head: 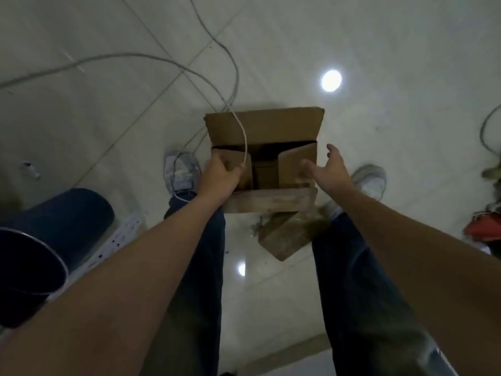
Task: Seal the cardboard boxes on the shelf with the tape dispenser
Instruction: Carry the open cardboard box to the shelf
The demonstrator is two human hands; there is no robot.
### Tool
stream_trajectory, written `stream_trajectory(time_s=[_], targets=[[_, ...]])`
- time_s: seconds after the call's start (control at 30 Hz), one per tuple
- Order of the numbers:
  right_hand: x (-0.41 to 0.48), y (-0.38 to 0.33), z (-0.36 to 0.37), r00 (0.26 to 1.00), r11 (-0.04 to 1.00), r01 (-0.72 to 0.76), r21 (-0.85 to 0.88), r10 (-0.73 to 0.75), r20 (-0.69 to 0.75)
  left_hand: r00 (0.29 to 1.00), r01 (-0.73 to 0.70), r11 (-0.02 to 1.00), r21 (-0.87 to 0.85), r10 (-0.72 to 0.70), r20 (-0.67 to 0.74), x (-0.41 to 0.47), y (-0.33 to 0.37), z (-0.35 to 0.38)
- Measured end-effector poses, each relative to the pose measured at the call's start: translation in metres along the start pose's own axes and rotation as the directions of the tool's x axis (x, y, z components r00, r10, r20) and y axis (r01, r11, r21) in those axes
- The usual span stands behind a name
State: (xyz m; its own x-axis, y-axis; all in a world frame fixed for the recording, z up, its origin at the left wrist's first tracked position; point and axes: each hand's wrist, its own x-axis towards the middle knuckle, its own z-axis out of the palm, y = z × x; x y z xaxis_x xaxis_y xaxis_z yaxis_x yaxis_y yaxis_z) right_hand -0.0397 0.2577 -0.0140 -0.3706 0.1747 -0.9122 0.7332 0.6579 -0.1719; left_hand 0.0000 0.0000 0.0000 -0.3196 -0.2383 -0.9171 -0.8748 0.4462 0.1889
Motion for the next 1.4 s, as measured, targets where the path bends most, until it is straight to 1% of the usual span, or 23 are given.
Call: stream_trajectory(time_s=[0.1, 0.2, 0.27, 0.33, 0.47, 0.6, 0.7, 0.8, 0.83, 0.87, 0.9, 0.93, 0.97, 1.0, 1.03, 1.1, 1.13, 1.17, 1.2, 1.23, 1.3, 1.33, 1.4], targets=[[0.012, 0.006, 0.012, 0.999, 0.999, -0.035, 0.000, 0.035, -0.007, 0.996, 0.027, 0.998, 0.054, -0.022, -0.087, 0.010, -0.012, 0.009], [0.023, 0.015, 0.025, 0.997, 0.998, -0.070, -0.003, 0.070, 0.027, 0.993, 0.035, 0.998, 0.061, -0.028, -0.111, 0.020, -0.024, 0.020], [0.031, 0.022, 0.032, 0.997, 0.998, -0.059, 0.006, 0.059, 0.051, 0.992, 0.024, 0.999, -0.023, -0.027, -0.123, 0.026, -0.029, 0.028], [0.036, 0.028, 0.039, 0.998, 0.999, -0.038, -0.004, 0.038, 0.041, 0.988, 0.009, 0.995, -0.096, -0.024, -0.151, 0.028, -0.031, 0.038], [0.037, 0.037, 0.041, 0.996, 0.999, 0.039, -0.026, -0.041, -0.078, 0.981, -0.002, 0.993, -0.116, -0.020, -0.192, 0.027, -0.031, 0.052], [0.028, 0.047, 0.023, 0.979, 0.996, 0.089, -0.020, -0.091, -0.184, 0.991, -0.012, 0.989, -0.151, -0.008, -0.132, 0.019, -0.017, 0.057], [0.021, 0.048, 0.005, 0.969, 0.996, 0.081, 0.046, -0.067, -0.237, 0.996, -0.032, 0.988, -0.153, 0.019, -0.088, 0.013, 0.002, 0.059], [0.027, 0.043, -0.015, 0.967, 0.994, 0.064, 0.088, -0.040, -0.251, 0.997, -0.078, 0.980, -0.185, 0.074, -0.032, 0.019, 0.018, 0.063], [0.033, 0.041, -0.021, 0.964, 0.995, 0.070, 0.076, -0.048, -0.260, 0.996, -0.092, 0.978, -0.188, 0.088, -0.030, 0.020, 0.024, 0.063], [0.040, 0.040, -0.027, 0.960, 0.995, 0.080, 0.057, -0.062, -0.274, 0.992, -0.123, 0.978, -0.166, 0.115, -0.059, 0.020, 0.029, 0.065], [0.047, 0.040, -0.032, 0.956, 0.995, 0.090, 0.040, -0.075, -0.284, 0.975, -0.185, 0.978, -0.093, 0.171, -0.140, 0.016, 0.034, 0.067], [0.053, 0.039, -0.036, 0.954, 0.995, 0.095, 0.028, -0.083, -0.289, 0.939, -0.243, 0.970, 0.023, 0.242, -0.245, 0.010, 0.039, 0.070], [0.058, 0.039, -0.040, 0.952, 0.995, 0.100, 0.016, -0.091, -0.291, 0.888, -0.293, 0.948, 0.124, 0.318, -0.333, 0.003, 0.043, 0.074], [0.061, 0.038, -0.043, 0.952, 0.995, 0.099, 0.007, -0.093, -0.290, 0.853, -0.345, 0.926, 0.155, 0.378, -0.360, -0.005, 0.047, 0.079], [0.063, 0.036, -0.045, 0.954, 0.995, 0.101, 0.008, -0.095, -0.285, 0.847, -0.407, 0.906, 0.119, 0.423, -0.321, -0.012, 0.052, 0.084], [0.064, 0.036, -0.047, 0.959, 0.994, 0.105, 0.034, -0.092, -0.268, 0.875, -0.466, 0.885, 0.001, 0.461, -0.150, -0.021, 0.062, 0.096], [0.063, 0.035, -0.047, 0.960, 0.992, 0.114, 0.049, -0.097, -0.261, 0.893, -0.448, 0.893, -0.049, 0.444, -0.073, -0.021, 0.069, 0.100], [0.063, 0.035, -0.046, 0.961, 0.991, 0.123, 0.059, -0.104, -0.256, 0.918, -0.396, 0.913, -0.094, 0.394, -0.043, -0.017, 0.076, 0.102], [0.063, 0.036, -0.046, 0.962, 0.989, 0.133, 0.066, -0.112, -0.249, 0.948, -0.319, 0.939, -0.130, 0.316, -0.046, -0.011, 0.085, 0.104], [0.063, 0.036, -0.046, 0.964, 0.988, 0.138, 0.069, -0.118, -0.239, 0.969, -0.246, 0.957, -0.152, 0.239, -0.066, -0.003, 0.093, 0.104], [0.065, 0.037, -0.044, 0.967, 0.988, 0.140, 0.068, -0.122, -0.223, 0.981, -0.136, 0.984, -0.112, 0.118, -0.154, 0.012, 0.104, 0.100], [0.066, 0.038, -0.043, 0.968, 0.988, 0.142, 0.062, -0.125, -0.216, 0.976, -0.100, 0.991, -0.092, 0.080, -0.205, 0.019, 0.104, 0.097], [0.068, 0.039, -0.041, 0.971, 0.987, 0.148, 0.058, -0.134, -0.200, 0.965, -0.060, 0.997, -0.057, 0.043, -0.259, 0.029, 0.100, 0.091]])
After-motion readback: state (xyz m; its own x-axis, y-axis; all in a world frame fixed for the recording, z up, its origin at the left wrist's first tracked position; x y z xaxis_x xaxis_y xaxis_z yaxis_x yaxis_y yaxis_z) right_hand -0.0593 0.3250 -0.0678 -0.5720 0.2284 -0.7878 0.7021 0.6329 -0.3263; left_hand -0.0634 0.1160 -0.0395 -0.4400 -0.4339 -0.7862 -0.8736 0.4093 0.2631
